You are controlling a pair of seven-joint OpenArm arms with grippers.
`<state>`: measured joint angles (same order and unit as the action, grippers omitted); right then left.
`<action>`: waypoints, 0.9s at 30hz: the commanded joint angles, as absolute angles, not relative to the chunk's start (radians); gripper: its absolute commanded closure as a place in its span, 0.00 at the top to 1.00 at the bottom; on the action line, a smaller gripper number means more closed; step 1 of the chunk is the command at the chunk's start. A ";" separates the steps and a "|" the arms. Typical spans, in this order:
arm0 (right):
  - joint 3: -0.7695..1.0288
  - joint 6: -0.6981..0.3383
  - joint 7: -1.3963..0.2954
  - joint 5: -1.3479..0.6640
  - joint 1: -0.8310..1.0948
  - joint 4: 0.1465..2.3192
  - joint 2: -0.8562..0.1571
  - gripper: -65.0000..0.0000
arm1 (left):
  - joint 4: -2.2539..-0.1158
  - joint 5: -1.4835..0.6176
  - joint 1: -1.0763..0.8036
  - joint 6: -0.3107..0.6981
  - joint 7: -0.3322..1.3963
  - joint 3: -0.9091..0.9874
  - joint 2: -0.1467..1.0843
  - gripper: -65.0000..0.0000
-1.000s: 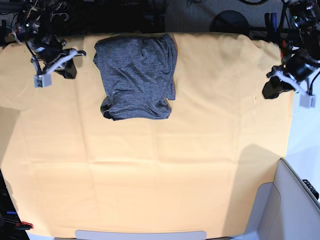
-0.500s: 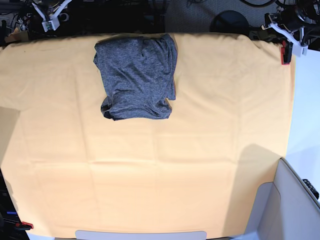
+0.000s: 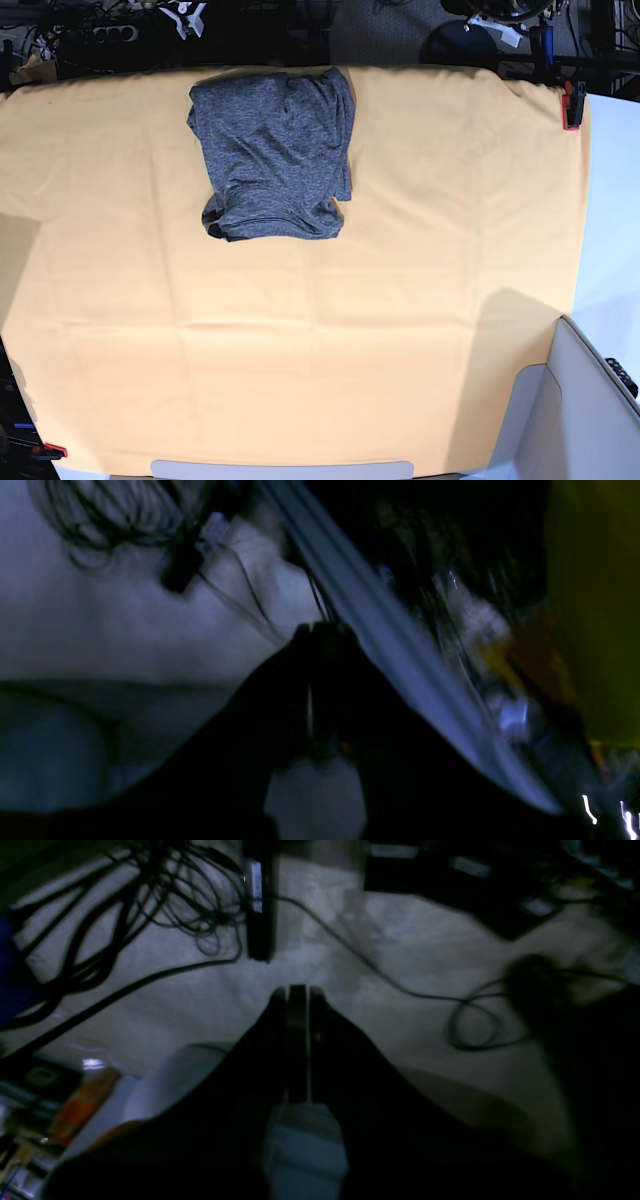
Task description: Fold the T-shirt properly
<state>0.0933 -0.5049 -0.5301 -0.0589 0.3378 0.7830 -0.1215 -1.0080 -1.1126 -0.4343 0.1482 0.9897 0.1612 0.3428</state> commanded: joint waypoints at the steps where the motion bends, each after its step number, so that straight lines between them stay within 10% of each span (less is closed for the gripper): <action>1: 0.076 -0.513 -0.467 -0.065 0.306 0.707 -0.122 0.00 | -0.898 -1.073 -0.423 0.154 0.881 0.133 0.349 0.00; 15: -0.104 -0.423 -0.159 -0.065 0.030 0.211 -0.030 0.00 | -0.228 -0.648 -0.136 0.154 -0.021 -0.593 0.176 0.00; 20: -0.104 -0.085 -0.153 -0.065 0.010 0.209 0.015 0.00 | -0.163 -0.648 -0.102 0.154 -0.097 -0.641 0.137 0.00; 27: -0.094 -0.033 -0.077 -0.070 0.015 0.208 0.038 0.00 | -0.165 -0.647 -0.101 0.154 -0.113 -0.642 0.116 0.00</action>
